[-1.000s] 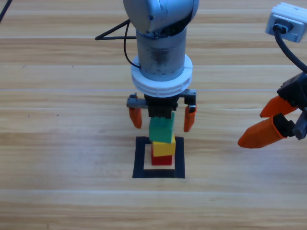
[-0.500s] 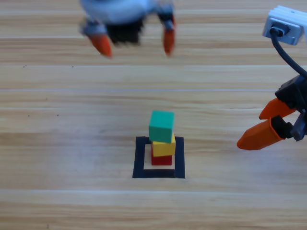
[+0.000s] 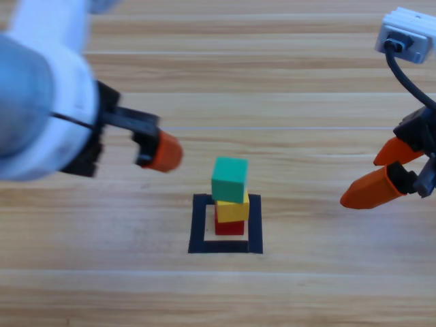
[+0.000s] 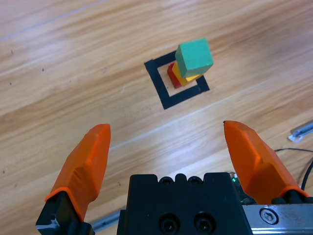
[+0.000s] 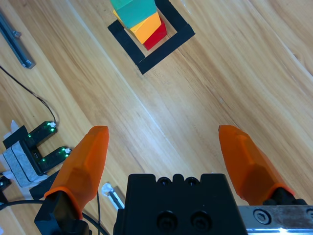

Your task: Stack the blocks in the rectangular block: red at the bottom, yellow in the middle, green on top

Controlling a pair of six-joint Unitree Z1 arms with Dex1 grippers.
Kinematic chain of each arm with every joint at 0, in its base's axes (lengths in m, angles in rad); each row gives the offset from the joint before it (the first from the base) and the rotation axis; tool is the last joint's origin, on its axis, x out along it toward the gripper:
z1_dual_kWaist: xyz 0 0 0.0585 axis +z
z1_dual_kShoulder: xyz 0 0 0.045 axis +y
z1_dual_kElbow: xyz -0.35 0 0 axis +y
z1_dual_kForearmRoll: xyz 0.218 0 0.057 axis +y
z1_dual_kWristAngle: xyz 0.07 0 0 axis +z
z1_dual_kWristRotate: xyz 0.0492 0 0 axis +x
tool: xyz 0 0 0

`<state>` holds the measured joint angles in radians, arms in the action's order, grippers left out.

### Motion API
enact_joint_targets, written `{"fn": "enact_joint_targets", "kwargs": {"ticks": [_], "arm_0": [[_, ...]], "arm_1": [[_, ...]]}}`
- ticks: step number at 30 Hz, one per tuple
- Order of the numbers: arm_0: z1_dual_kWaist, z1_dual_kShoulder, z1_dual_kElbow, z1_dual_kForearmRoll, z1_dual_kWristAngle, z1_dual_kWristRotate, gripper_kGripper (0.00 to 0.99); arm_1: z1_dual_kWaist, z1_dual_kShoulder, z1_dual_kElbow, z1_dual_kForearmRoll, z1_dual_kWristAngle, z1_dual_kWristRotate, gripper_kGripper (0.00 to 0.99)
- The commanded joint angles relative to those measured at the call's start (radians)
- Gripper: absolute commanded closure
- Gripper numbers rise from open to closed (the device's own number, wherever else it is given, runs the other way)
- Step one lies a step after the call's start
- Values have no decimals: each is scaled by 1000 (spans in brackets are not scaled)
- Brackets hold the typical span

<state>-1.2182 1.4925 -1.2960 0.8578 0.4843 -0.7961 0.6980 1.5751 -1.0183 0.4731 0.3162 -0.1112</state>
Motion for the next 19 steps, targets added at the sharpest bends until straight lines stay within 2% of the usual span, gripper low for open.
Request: {"fn": "enact_joint_targets", "kwargs": {"ticks": [1, 4, 19], "arm_0": [[-20, -97, 129, -106, 23, 52, 0], [-20, -126, 199, -171, 23, 71, 0], [-20, -193, 256, -187, 14, 91, 0]], "arm_1": [[-18, -1, 21, -19, -23, 4, 0], [-18, -9, 21, -19, -31, 5, 0], [-18, -20, 26, -22, -34, 8, 0]]}}
